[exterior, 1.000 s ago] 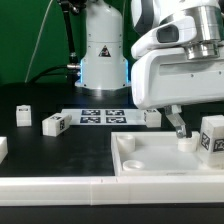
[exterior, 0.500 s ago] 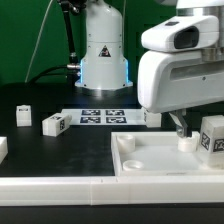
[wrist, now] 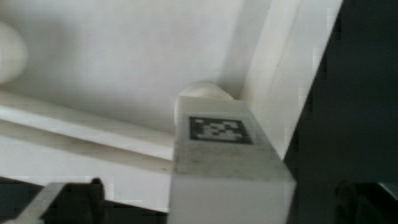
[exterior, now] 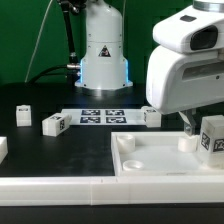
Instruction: Assemble one leg
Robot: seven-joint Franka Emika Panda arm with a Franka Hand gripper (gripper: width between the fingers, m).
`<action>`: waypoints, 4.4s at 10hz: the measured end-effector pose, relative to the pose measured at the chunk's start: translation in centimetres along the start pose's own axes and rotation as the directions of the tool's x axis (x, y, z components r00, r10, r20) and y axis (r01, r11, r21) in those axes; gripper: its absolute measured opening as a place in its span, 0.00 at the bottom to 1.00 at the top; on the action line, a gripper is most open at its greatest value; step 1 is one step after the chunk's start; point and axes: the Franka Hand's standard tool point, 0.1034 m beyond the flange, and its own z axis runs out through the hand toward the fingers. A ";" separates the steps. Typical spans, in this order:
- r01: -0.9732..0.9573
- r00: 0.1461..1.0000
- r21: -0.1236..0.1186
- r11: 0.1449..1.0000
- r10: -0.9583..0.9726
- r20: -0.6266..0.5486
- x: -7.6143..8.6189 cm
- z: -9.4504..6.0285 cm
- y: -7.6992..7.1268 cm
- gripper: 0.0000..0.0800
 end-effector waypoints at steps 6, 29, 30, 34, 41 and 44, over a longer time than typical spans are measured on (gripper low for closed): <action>-0.010 1.000 0.000 1.000 0.010 0.000 0.0 0.0 0.0 0.36; -0.830 0.553 0.049 0.555 0.831 -0.053 -0.3 0.6 0.1 0.81; -0.770 0.634 0.044 0.637 0.771 -0.057 -0.3 0.6 0.2 0.81; -0.427 0.902 0.013 0.904 0.427 -0.071 -0.3 0.7 0.0 0.81; -0.060 0.996 -0.014 0.998 0.059 -0.071 -0.4 0.7 0.1 0.80; -0.062 0.996 -0.014 0.998 0.061 -0.071 -0.4 0.7 0.1 0.36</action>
Offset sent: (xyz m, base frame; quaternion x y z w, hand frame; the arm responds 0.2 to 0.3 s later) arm 0.0000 0.0000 0.0000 0.0000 0.0000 0.0000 1.0000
